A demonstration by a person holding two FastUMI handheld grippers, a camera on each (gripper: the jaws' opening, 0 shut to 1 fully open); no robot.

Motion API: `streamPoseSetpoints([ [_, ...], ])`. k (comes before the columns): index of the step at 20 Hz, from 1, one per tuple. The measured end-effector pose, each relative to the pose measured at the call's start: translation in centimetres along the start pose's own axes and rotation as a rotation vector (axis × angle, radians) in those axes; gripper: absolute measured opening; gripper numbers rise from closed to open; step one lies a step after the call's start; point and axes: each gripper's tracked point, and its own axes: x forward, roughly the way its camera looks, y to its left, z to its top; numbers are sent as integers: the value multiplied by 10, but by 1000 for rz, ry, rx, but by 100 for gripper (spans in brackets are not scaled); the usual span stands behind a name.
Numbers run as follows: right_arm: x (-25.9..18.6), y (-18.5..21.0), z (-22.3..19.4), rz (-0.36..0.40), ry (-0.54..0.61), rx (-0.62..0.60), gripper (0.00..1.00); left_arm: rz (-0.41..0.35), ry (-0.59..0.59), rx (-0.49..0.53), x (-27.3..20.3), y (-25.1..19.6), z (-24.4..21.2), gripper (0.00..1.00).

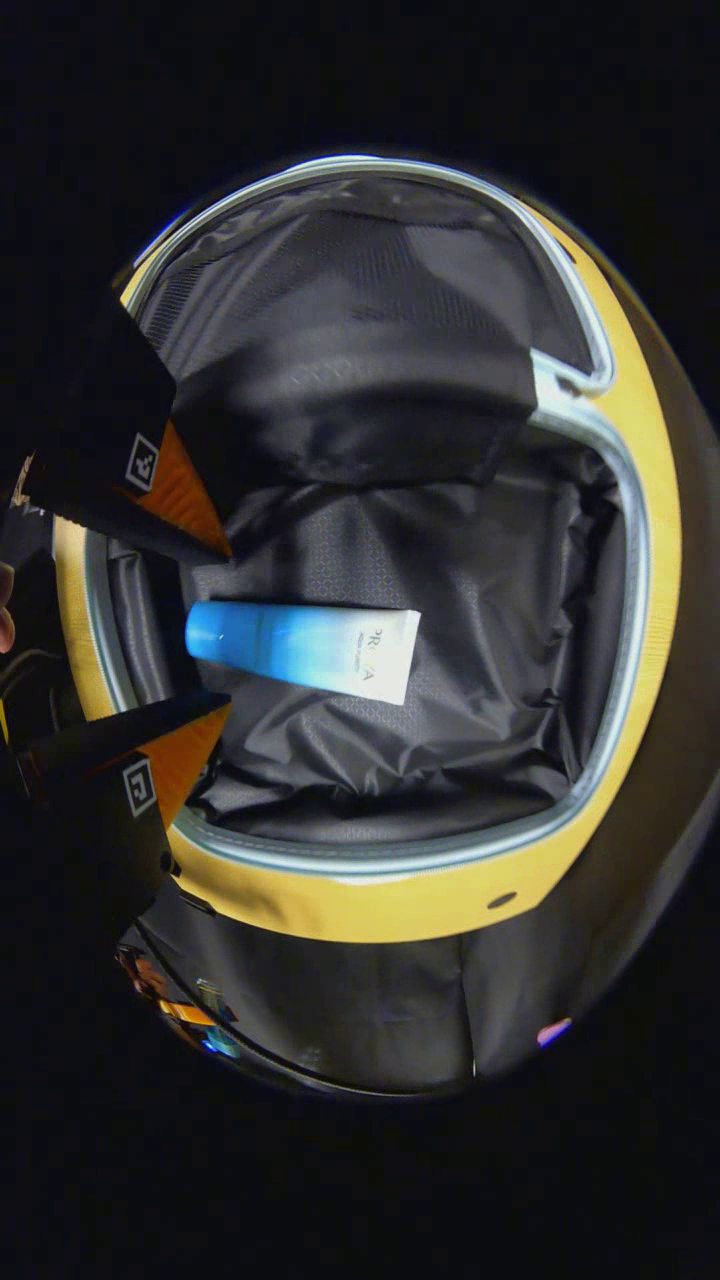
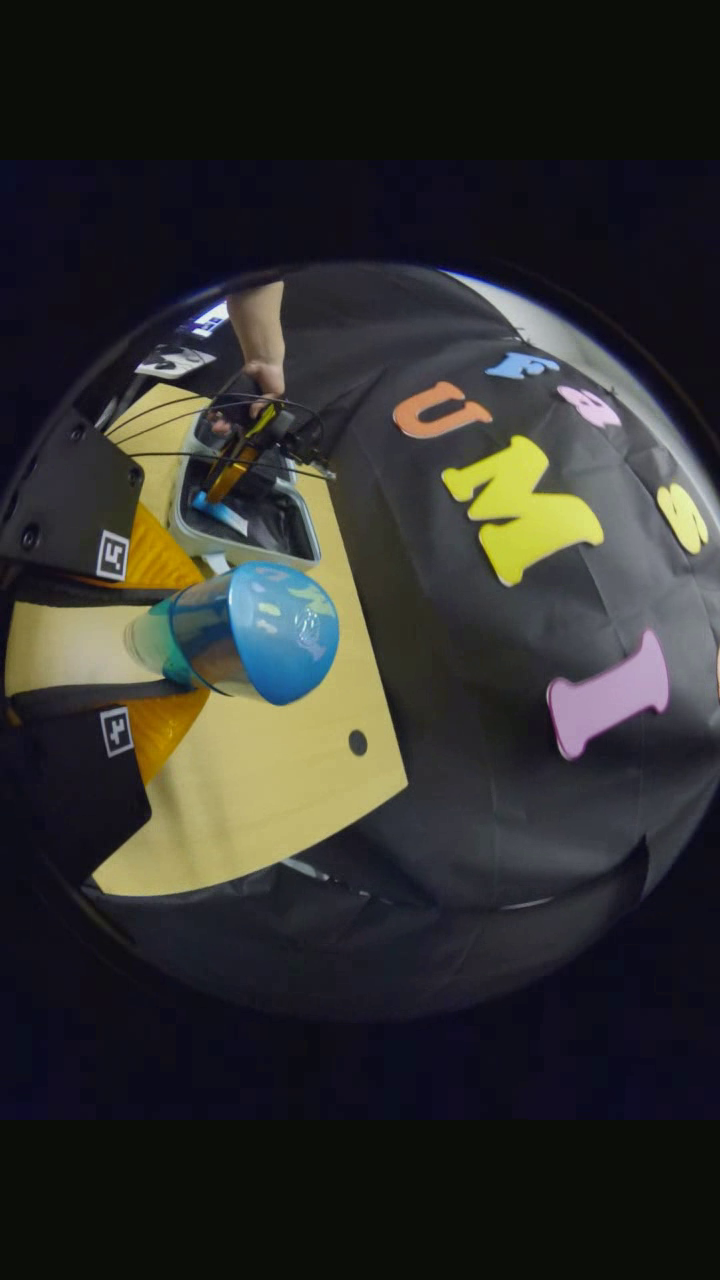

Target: First open the suitcase, pack the skin care products into it, and then close the suitcase.

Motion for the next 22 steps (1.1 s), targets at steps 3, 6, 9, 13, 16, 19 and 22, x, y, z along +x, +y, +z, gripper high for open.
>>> streamPoseSetpoints([
  [3, 24, 55, 12, 111, 24, -83, 29, -82, -251, 6, -55, -25, 5, 98],
  [6, 55, 113, 16, 229, 86, -141, 27, -102, -519, -11, -96, -25, -6, 98],
  [9, 94, 165, 2, 323, 213, -196, 29, -59, -754, -31, -137, -12, -35, 98],
  [13, 160, 206, -45, 319, 490, -203, 29, 45, -995, -61, -194, 9, -91, 98],
  [16, 203, 210, -86, 243, 680, -128, 27, 94, -1033, -94, -208, 27, -127, 98],
  [19, 244, 203, -121, 120, 790, -37, 29, 121, -1065, -148, -218, 51, -154, 98],
  [22, 275, 192, -139, -6, 831, 83, 29, 140, -1073, -230, -217, 74, -171, 98],
])
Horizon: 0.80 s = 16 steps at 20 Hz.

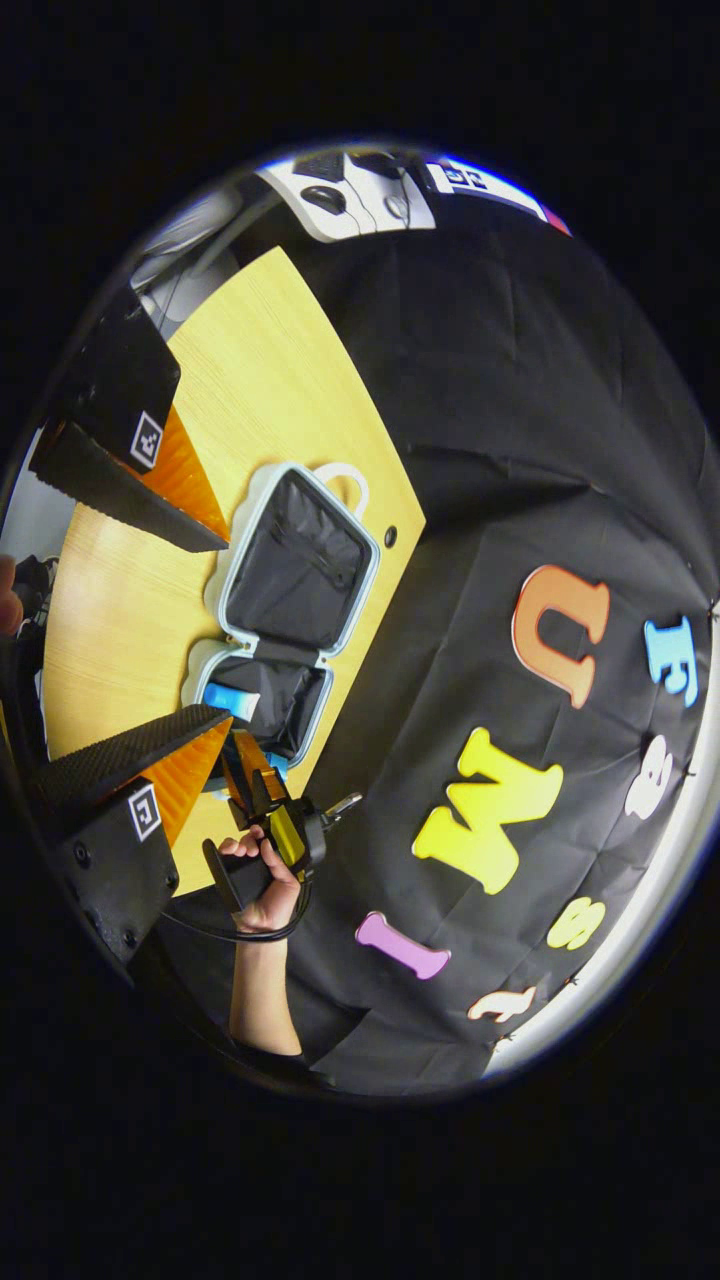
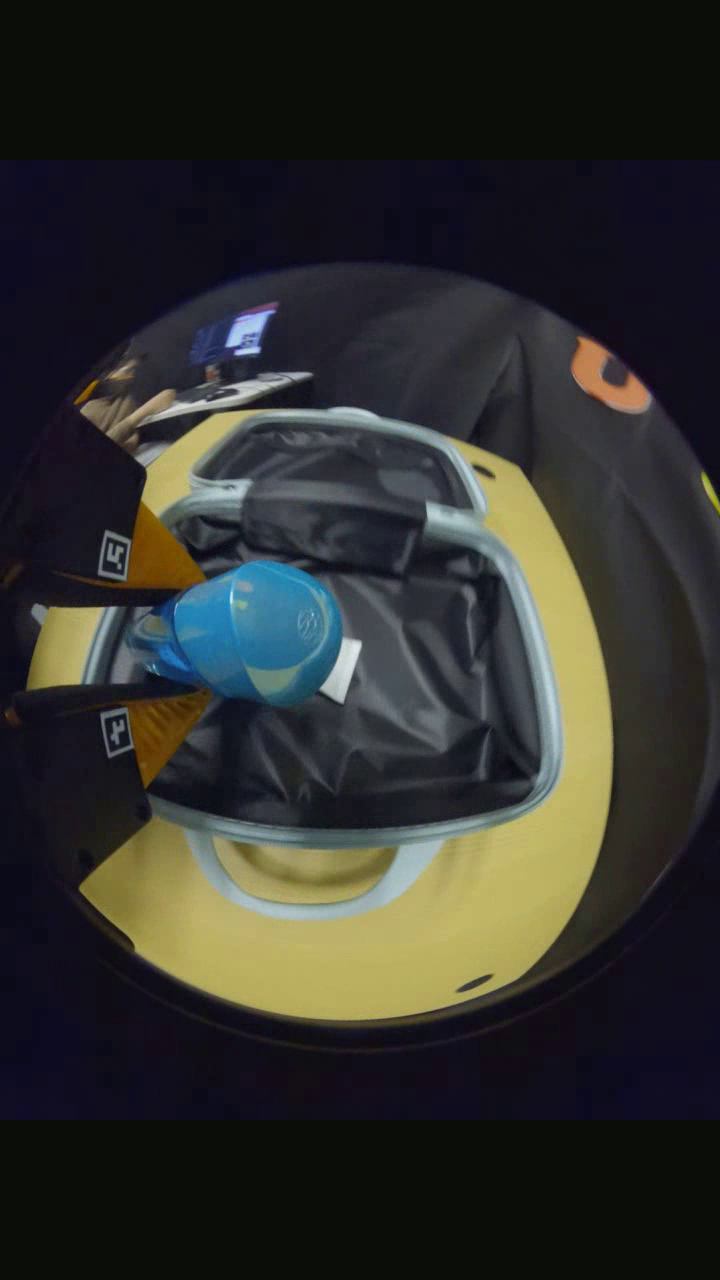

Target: First open the suitcase, pack the skin care products into it, and then close the suitcase.

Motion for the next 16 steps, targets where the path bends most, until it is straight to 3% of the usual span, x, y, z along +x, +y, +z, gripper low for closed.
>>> streamPoseSetpoints([
  [4, 22, -25, 10, -121, -12, 55, 29, 45, 2, -20, -10, 20, -7, 98],
  [10, 31, -30, 12, -199, -28, 36, 33, 44, -19, -19, -10, 21, 4, 98],
  [12, 30, -32, 5, -202, 1, 42, 31, 47, -21, -5, -8, 21, 6, 98],
  [16, 22, -31, 2, -175, -9, 42, 39, 44, -9, 0, -3, 24, 8, 98],
])
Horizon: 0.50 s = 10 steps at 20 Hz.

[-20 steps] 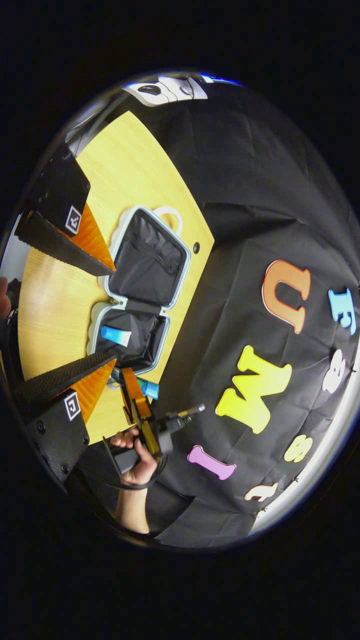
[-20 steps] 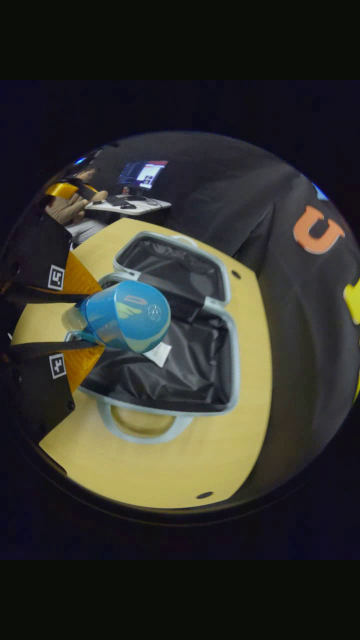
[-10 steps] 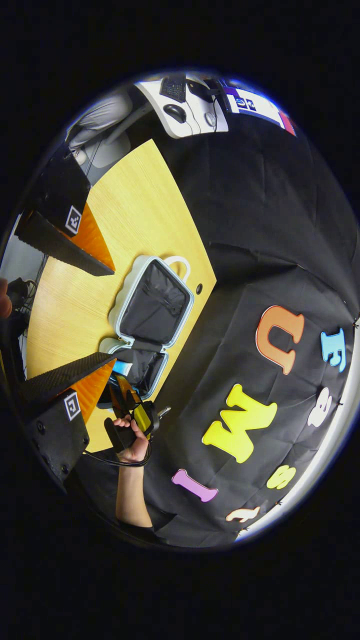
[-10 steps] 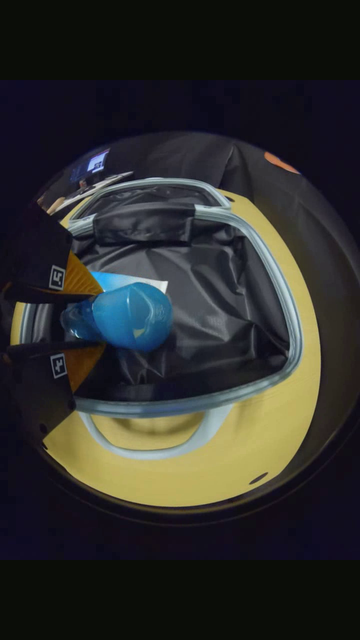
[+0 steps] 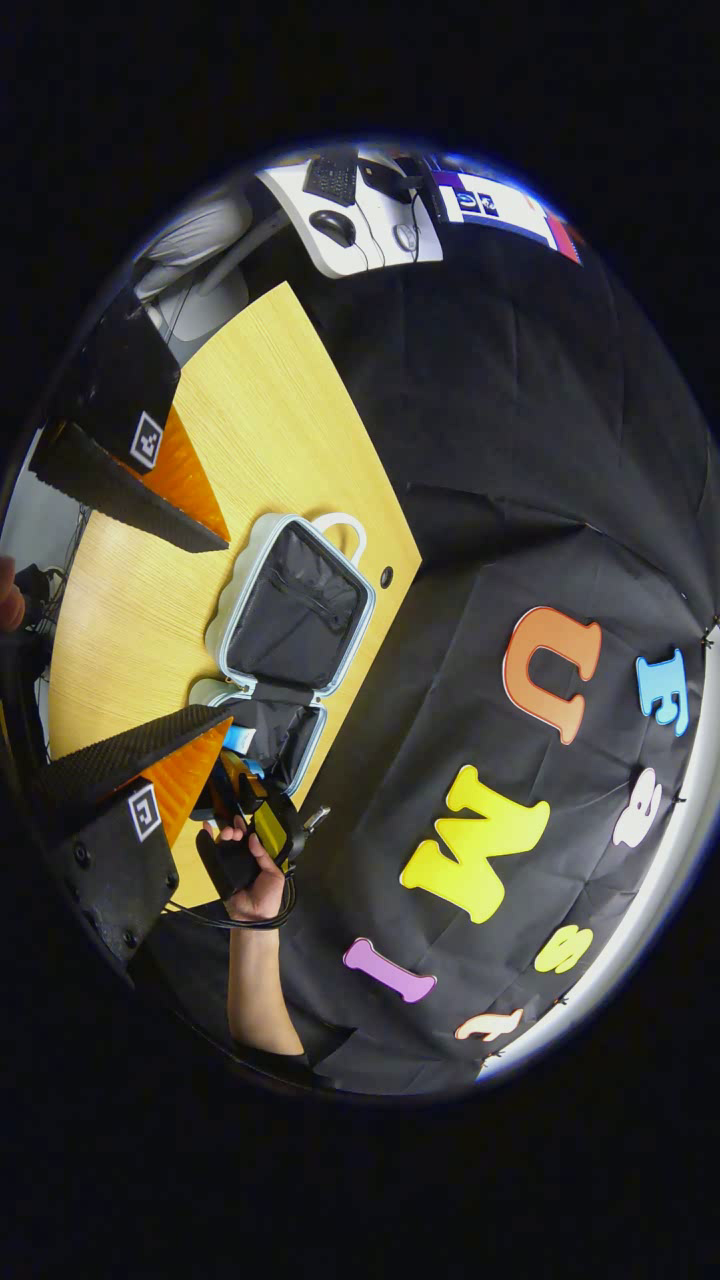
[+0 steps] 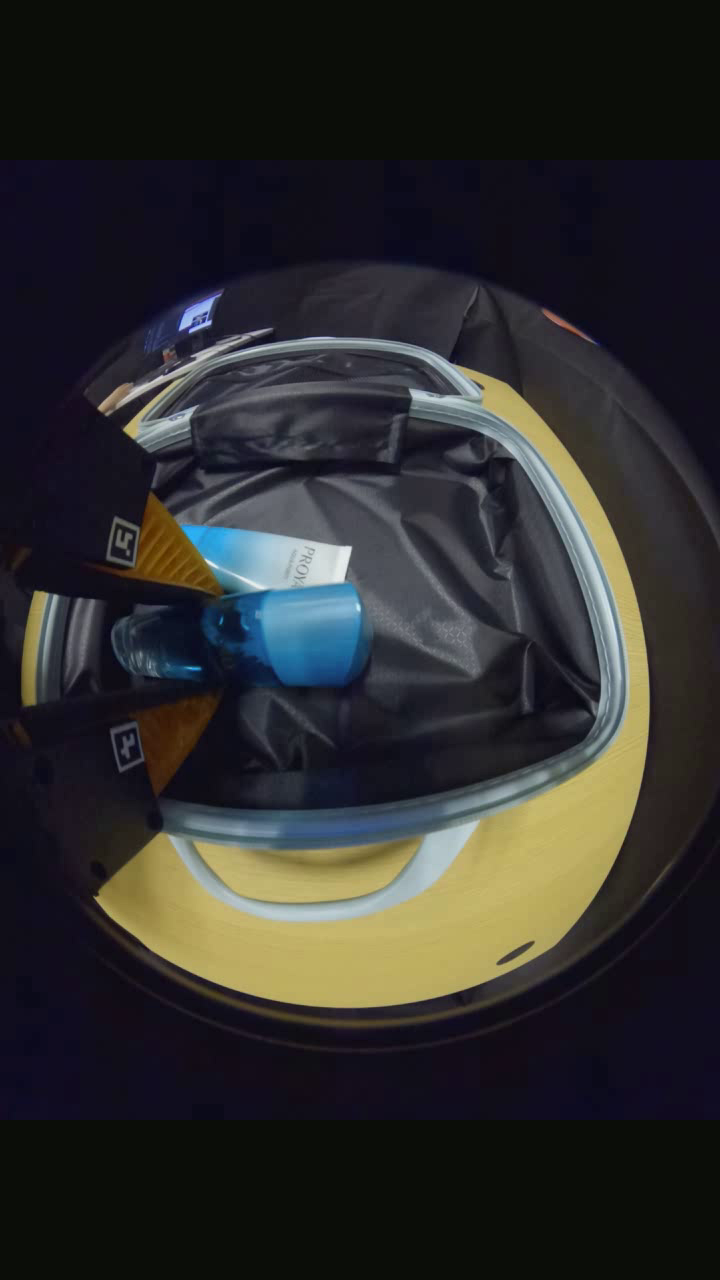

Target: First open the suitcase, pack the skin care products into it, and then close the suitcase.

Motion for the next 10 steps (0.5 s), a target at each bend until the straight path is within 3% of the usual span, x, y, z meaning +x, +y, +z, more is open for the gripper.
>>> streamPoseSetpoints([
  [6, -57, 4, 0, 60, -168, -113, 60, -18, 12, -24, 24, 3, 9, 98],
  [7, -72, 4, -2, 72, -225, -159, 68, -11, 12, -17, 31, 8, 13, 98],
  [10, -130, -4, -4, 80, -477, -314, 66, -50, -35, -10, 54, 22, 34, 98],
])
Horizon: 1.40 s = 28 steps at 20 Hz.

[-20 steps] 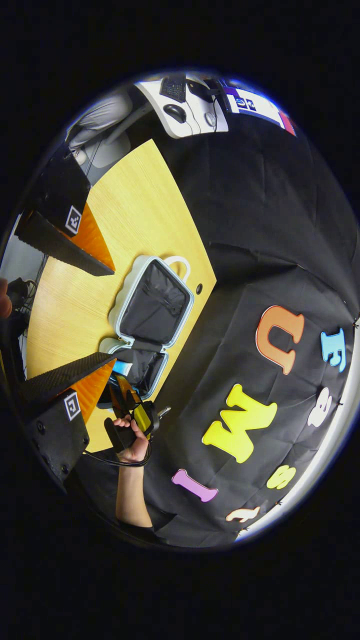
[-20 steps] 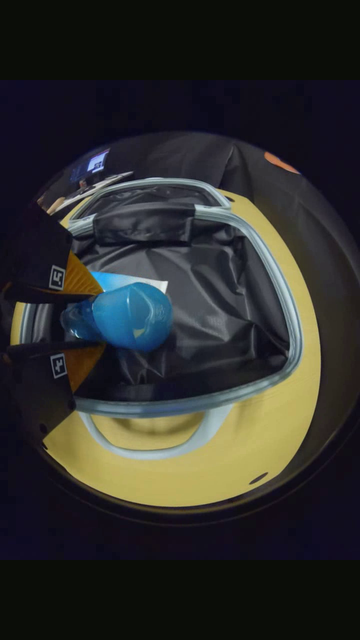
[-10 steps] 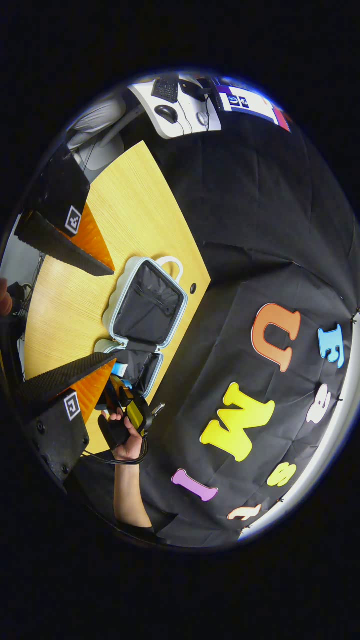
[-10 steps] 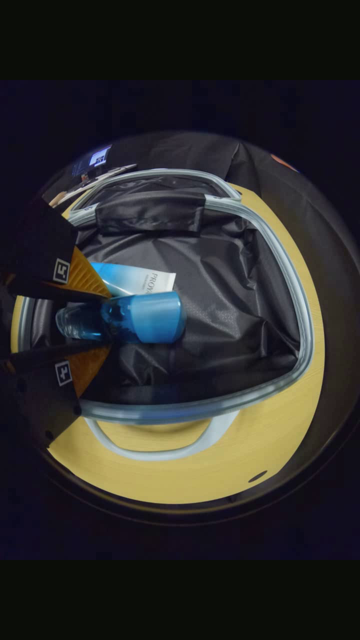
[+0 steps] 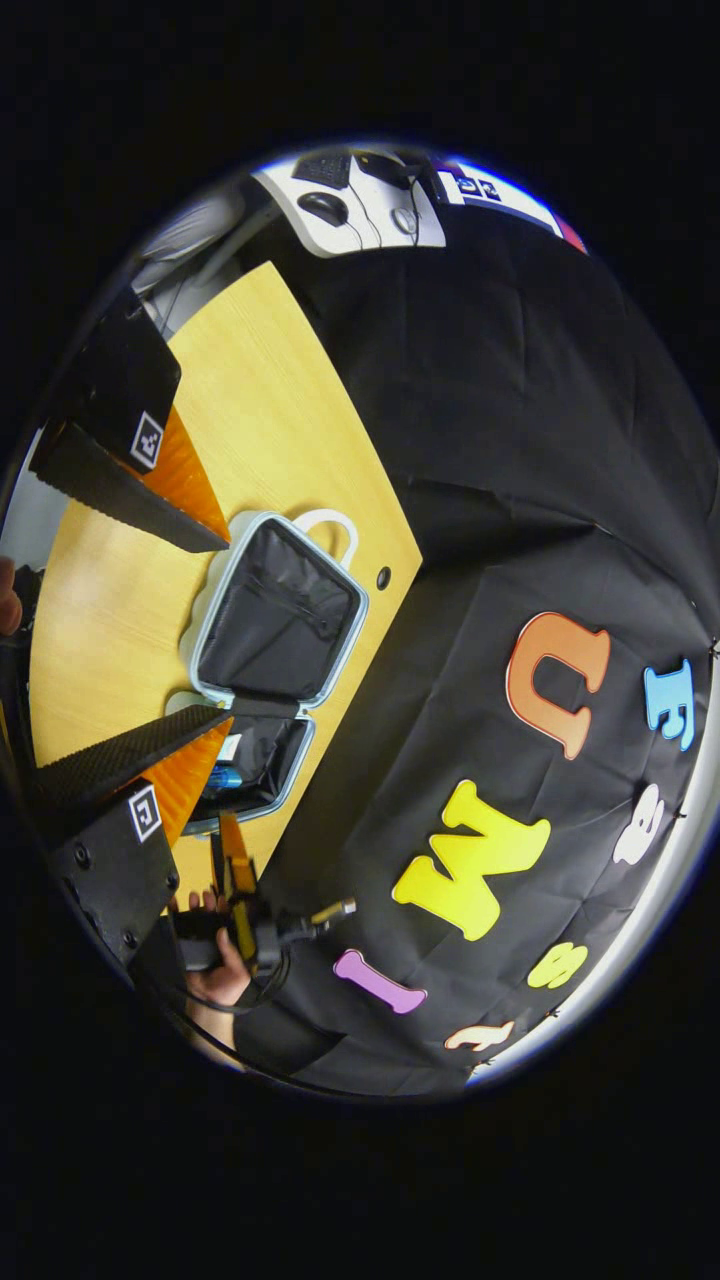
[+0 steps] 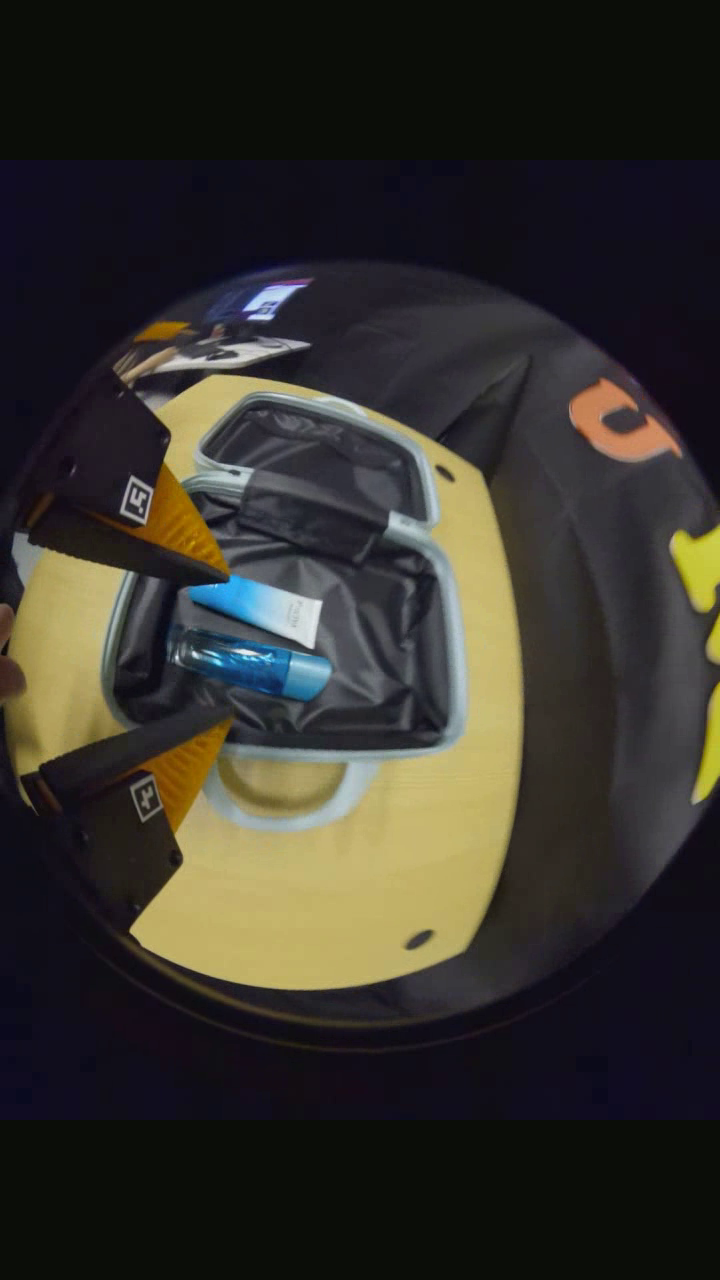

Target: First open the suitcase, pack the skin care products into it, and then close the suitcase.

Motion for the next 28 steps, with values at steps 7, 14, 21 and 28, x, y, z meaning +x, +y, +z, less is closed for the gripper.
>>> streamPoseSetpoints([
  [7, -123, 4, -6, 40, -337, -238, 72, -26, -7, -93, 98, 85, 26, 98],
  [14, -174, -39, -9, -98, -381, -172, 72, -51, 58, -359, 204, 151, 29, 98],
  [21, -180, -73, -24, -193, -345, -48, 72, -55, 185, -361, 257, 163, 4, 91],
  [28, -181, -68, -15, -188, -377, -82, 72, -14, 230, -371, 278, 161, 0, 55],
])
